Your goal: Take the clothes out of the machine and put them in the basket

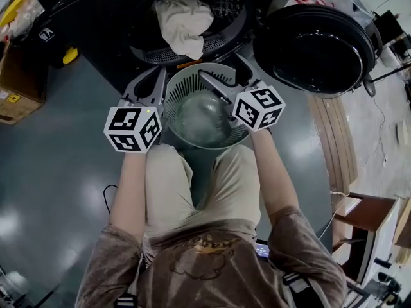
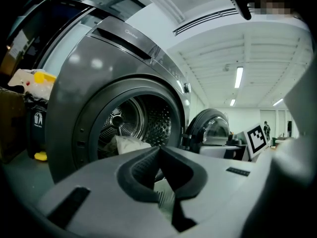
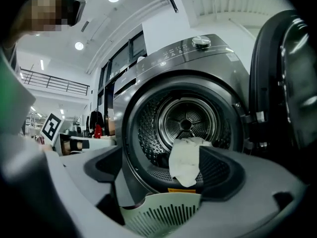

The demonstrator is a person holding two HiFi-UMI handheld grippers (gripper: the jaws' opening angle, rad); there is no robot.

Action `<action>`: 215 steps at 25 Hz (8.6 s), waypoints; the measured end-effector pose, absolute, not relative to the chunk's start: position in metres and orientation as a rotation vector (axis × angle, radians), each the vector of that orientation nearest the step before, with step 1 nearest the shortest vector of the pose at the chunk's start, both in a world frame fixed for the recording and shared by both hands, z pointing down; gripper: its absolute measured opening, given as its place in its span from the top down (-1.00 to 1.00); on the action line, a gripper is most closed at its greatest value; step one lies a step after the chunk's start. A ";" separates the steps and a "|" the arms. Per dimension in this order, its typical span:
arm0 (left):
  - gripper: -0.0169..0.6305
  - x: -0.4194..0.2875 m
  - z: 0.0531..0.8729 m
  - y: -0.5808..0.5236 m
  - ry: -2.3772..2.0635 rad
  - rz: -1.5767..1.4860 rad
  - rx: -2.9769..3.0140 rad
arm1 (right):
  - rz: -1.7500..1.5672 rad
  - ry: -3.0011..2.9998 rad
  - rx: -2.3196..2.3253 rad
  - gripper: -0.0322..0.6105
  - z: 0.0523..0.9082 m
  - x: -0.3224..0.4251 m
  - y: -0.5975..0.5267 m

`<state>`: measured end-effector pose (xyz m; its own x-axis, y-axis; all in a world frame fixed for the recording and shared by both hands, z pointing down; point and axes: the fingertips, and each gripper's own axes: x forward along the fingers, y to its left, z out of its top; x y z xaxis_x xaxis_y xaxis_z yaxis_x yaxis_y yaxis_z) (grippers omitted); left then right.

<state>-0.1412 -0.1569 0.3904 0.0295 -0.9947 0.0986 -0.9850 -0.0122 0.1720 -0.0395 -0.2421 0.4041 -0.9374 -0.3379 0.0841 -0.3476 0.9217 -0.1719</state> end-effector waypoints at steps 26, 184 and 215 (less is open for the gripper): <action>0.92 -0.141 0.421 -0.196 -1.916 -0.055 2.110 | 0.085 -2.702 0.512 -0.93 0.478 -0.233 -0.408; 0.92 -0.083 0.417 -0.186 -2.011 0.225 2.157 | 0.016 -2.687 0.641 0.77 0.457 0.040 -0.207; 0.92 -0.088 0.421 -0.190 -1.995 0.214 2.149 | 0.196 -2.741 0.583 -0.28 0.479 -0.028 -0.245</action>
<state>-0.0876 -0.1900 0.4208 0.0782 -0.9673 0.2412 -0.9965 -0.0684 0.0487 -0.0283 -0.2446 0.4790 -0.8613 -0.3713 0.3468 -0.4169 0.9066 -0.0648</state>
